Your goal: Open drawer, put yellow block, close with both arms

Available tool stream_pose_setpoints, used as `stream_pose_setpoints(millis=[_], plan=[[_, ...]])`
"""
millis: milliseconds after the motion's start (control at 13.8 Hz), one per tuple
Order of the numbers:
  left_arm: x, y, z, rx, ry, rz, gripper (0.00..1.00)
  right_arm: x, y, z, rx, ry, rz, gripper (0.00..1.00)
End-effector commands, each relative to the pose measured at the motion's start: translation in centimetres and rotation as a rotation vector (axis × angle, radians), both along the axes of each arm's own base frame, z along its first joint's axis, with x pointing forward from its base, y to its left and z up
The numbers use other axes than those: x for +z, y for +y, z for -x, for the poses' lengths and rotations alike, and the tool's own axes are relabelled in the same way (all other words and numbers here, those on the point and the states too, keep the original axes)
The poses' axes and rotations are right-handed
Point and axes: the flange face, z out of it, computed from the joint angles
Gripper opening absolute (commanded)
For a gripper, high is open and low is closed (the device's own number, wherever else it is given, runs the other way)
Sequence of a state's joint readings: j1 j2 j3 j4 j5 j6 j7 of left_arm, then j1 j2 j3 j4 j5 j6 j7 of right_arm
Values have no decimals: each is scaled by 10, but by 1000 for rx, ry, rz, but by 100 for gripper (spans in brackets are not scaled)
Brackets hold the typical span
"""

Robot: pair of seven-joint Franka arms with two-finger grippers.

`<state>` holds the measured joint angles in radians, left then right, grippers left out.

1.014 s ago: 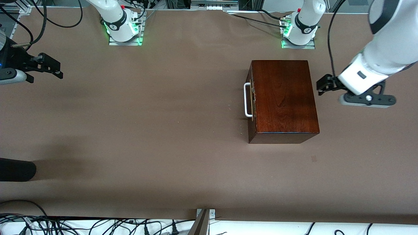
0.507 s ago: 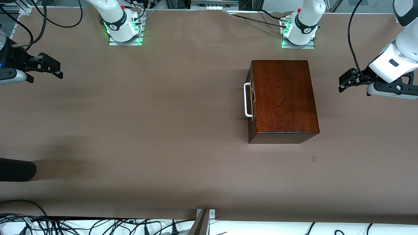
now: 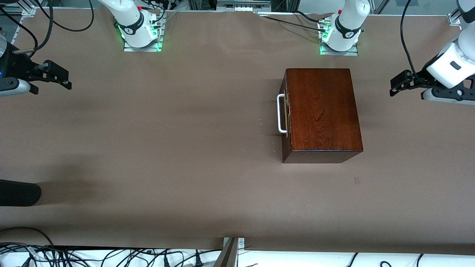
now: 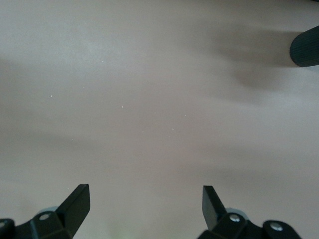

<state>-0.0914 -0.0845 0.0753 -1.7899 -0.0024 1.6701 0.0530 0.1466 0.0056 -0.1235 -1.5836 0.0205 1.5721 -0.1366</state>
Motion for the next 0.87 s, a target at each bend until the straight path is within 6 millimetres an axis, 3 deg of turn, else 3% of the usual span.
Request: stream_pose_setpoints(millis=[0,217,507,797], plan=[[5,-10,12,-33,-9,-39,100,5,-1,-1,-11,-5,3,100],[9,-18,11,-46,7,-42,100,5,-1,-1,-11,-5,3,100],[15,-28,-9,-59,27,-47,100,5,-1,-1,-11,-5,3,100],[14,-31,-9,-63,30,-47,100,5,-1,-1,-11,-3,3,100]])
